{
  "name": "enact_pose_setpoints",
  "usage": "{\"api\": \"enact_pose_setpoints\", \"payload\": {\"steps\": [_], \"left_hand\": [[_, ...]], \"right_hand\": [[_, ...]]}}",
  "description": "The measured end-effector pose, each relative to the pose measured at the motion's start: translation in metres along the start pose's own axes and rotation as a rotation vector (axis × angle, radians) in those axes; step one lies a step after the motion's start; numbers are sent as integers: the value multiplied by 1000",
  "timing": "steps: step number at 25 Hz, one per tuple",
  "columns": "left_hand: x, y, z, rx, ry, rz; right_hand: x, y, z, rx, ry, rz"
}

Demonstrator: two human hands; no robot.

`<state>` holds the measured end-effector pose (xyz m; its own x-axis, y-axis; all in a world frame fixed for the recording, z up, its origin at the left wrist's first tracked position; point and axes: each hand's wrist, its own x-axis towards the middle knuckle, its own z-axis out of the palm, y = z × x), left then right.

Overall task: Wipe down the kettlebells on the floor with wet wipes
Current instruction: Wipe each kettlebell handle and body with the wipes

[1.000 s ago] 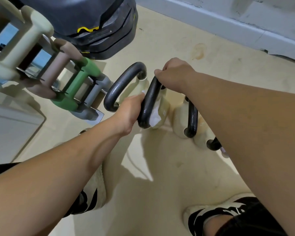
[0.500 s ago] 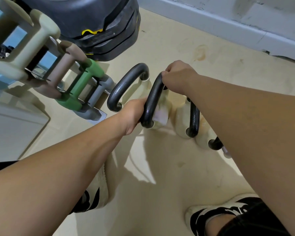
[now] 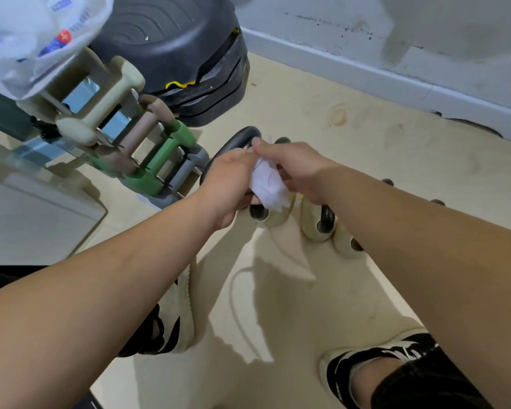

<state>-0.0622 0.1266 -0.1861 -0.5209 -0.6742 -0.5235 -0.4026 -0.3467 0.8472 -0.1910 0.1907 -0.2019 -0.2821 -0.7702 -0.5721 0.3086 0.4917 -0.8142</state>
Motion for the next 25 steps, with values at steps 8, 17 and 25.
{"api": "enact_pose_setpoints", "payload": {"steps": [8, 17, 25], "left_hand": [[11, -15, -8, 405, 277, 179], [41, -51, -25, 537, -40, 232], [34, -67, -25, 343, -22, 226]], "right_hand": [[6, 27, -6, -175, 540, 31], [39, 26, 22, -156, 651, 180], [55, 69, 15, -382, 636, 40]]}}
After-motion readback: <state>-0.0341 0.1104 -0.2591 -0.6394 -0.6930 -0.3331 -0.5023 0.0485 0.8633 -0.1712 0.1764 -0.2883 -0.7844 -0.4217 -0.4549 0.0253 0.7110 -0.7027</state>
